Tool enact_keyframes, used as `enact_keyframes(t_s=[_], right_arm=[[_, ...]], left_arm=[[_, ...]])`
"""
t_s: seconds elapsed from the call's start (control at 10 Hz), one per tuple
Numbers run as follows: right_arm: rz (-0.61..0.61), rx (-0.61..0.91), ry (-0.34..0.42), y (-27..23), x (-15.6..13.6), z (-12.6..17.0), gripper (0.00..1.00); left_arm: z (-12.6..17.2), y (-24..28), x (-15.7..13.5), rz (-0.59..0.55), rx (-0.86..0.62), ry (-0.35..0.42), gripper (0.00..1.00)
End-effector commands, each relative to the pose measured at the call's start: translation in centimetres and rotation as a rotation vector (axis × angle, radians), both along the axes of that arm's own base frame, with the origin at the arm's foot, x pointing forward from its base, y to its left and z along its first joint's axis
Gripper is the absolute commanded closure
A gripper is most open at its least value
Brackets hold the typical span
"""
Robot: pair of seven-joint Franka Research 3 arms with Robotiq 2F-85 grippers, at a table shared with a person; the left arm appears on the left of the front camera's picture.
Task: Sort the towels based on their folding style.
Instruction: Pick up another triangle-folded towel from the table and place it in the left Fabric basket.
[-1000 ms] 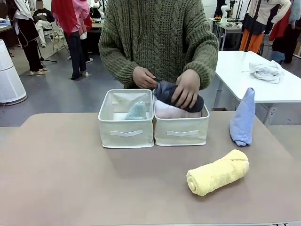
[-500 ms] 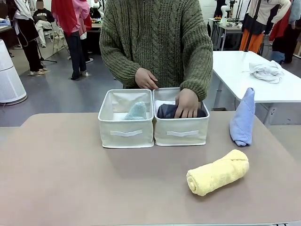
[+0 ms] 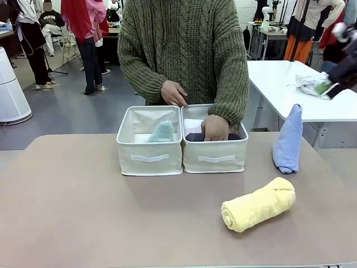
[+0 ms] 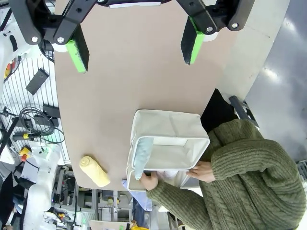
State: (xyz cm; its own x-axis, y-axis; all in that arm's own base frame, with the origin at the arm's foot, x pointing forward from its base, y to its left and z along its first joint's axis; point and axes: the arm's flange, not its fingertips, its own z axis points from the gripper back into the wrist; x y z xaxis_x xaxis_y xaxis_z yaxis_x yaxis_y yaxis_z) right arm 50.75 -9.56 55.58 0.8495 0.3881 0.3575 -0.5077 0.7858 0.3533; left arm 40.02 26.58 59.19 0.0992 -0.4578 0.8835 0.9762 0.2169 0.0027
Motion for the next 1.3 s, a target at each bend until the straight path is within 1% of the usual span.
enact_keyframes(t_s=[0.0, 0.1, 0.2, 0.5, 0.6, 0.7, 0.8, 0.9, 1.0, 1.1, 1.2], right_arm=[[-0.035, -0.116, 0.067, 0.3, 2.0, -1.4, 0.00], [-0.073, -0.119, 0.054, 0.2, 2.7, -1.8, 0.00], [-0.008, -0.053, 0.029, 1.1, 2.0, -1.7, 0.00], [-0.008, -0.053, 0.029, 1.1, 2.0, -1.7, 0.00], [-0.022, -0.083, 0.038, 1.1, 2.6, -1.9, 0.00], [-0.168, -0.185, -0.015, 1.6, 2.9, -1.6, 0.00], [-0.315, -0.224, -0.012, 2.1, 4.3, -1.1, 0.00], [-0.439, -0.282, 0.034, 2.4, 5.6, -1.3, 0.00], [-0.555, -0.340, 0.113, 2.6, 7.2, -2.3, 0.00], [-0.577, -0.330, 0.157, 2.9, 8.8, -3.0, 0.00], [-0.573, -0.322, 0.214, 3.2, 10.3, -4.0, 0.00]], left_arm=[[0.1, -0.1, -0.3, 0.015, -0.011, 0.012, 0.00], [0.1, -0.1, -0.3, 0.015, -0.011, 0.012, 0.00], [0.1, -0.1, -0.3, 0.015, -0.011, 0.012, 0.00], [0.1, -0.1, -0.3, 0.015, -0.011, 0.012, 0.00], [0.1, -0.1, -0.3, 0.015, -0.011, 0.012, 0.00], [0.1, -0.1, -0.3, 0.015, -0.011, 0.012, 0.00], [0.1, -0.1, -0.3, 0.015, -0.011, 0.012, 0.00], [0.1, -0.1, -0.3, 0.015, -0.011, 0.012, 0.00], [0.1, -0.1, -0.3, 0.015, -0.011, 0.012, 0.00], [0.1, -0.1, -0.3, 0.015, -0.011, 0.012, 0.00], [0.1, -0.1, -0.3, 0.015, -0.011, 0.012, 0.00]])
